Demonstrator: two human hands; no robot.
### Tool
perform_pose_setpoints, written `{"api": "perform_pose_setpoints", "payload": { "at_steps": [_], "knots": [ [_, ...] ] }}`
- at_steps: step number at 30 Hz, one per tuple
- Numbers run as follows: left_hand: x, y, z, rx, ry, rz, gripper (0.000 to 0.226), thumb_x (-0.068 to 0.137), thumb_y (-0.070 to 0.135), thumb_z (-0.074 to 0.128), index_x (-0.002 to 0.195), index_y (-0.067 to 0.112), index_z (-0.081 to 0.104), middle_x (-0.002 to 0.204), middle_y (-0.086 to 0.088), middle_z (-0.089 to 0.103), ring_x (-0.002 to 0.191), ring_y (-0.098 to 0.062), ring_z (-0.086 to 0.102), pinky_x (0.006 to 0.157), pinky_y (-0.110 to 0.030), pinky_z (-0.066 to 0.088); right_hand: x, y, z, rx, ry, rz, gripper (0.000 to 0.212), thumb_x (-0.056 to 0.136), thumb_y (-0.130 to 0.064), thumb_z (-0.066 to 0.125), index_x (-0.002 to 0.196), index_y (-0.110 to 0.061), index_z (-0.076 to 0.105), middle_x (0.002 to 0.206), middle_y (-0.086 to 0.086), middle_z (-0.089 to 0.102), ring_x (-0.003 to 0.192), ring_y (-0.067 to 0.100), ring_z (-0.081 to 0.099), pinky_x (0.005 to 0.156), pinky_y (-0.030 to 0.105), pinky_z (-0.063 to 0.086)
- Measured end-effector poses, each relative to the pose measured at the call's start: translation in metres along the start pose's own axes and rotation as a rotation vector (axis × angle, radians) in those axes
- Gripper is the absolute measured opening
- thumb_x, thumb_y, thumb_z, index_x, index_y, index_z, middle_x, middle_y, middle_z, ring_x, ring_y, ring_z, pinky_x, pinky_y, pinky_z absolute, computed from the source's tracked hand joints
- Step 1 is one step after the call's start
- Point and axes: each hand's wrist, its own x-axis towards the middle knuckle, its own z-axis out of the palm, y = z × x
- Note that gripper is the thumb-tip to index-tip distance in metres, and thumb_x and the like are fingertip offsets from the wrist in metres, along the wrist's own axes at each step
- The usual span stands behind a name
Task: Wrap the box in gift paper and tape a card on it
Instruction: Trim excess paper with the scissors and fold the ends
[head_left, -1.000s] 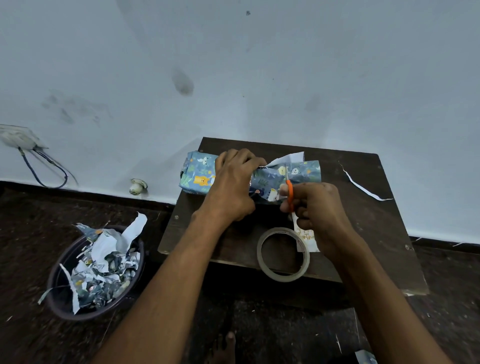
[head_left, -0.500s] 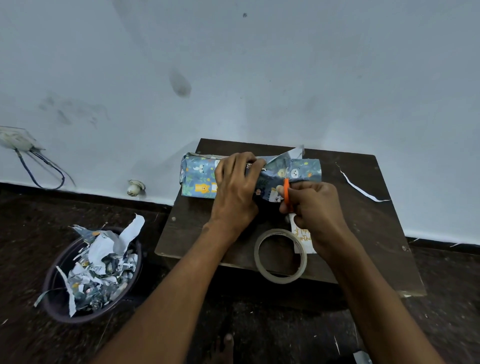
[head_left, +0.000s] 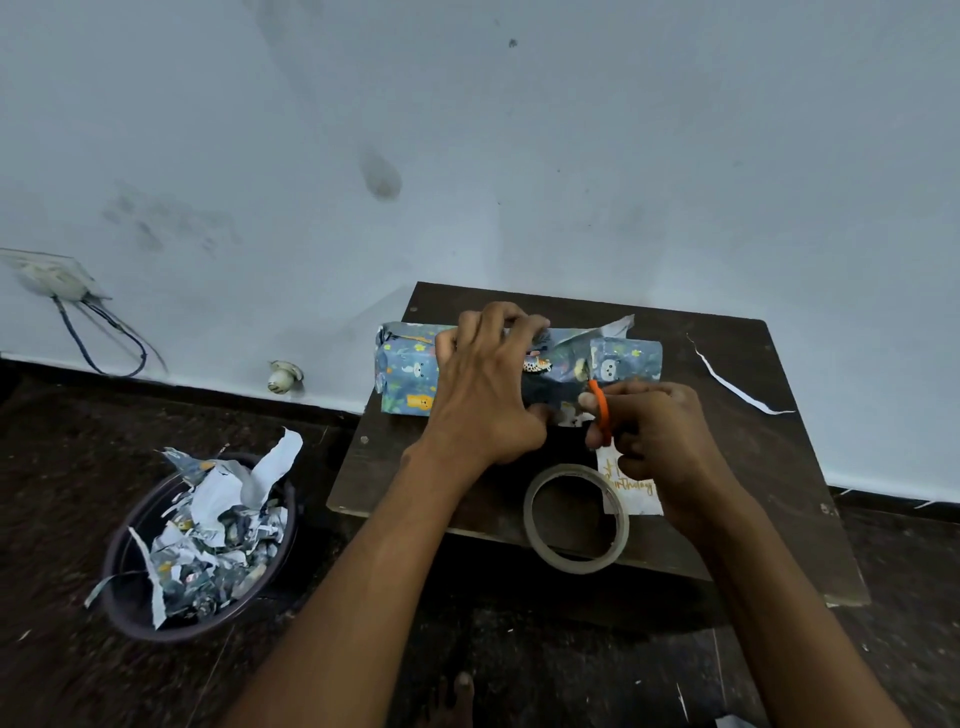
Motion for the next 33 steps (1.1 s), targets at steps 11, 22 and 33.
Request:
{"api": "perform_pose_setpoints", "payload": {
  "at_steps": [11,22,33],
  "knots": [
    [0.0,0.001,0.001,0.023,0.021,-0.024,0.06,0.076,0.039,0.079,0.133,0.034,0.063,0.128,0.008,0.053,0.116,-0.017,0.041,0.083,-0.028,0.013,-0.009,0.002,-0.011,0.035,-0.143,0.043,0.028,0.085,-0.024,0.067,0.088,0.003,0.071,0.061,0.021,0.06,0.048,0.013,0.021,0.038,0.017,0.019],
    [0.0,0.001,0.0,0.06,-0.004,-0.013,0.059,0.077,0.039,0.077,0.134,0.04,0.063,0.13,0.005,0.052,0.116,-0.019,0.043,0.084,-0.031,0.014,-0.014,-0.002,0.001,0.023,-0.06,0.063,0.027,0.094,-0.024,0.062,0.083,0.0,0.07,0.06,0.019,0.061,0.036,0.008,0.029,0.035,0.018,0.024],
    [-0.001,0.001,-0.002,0.041,-0.024,0.012,0.049,0.073,0.032,0.076,0.121,0.043,0.07,0.127,0.005,0.054,0.114,-0.019,0.042,0.084,-0.032,0.014,-0.013,-0.013,0.014,0.118,0.007,0.047,0.02,0.096,-0.011,0.06,0.092,0.008,0.067,0.071,0.029,0.056,0.028,0.003,0.041,0.032,0.014,0.029]
  ]
}}
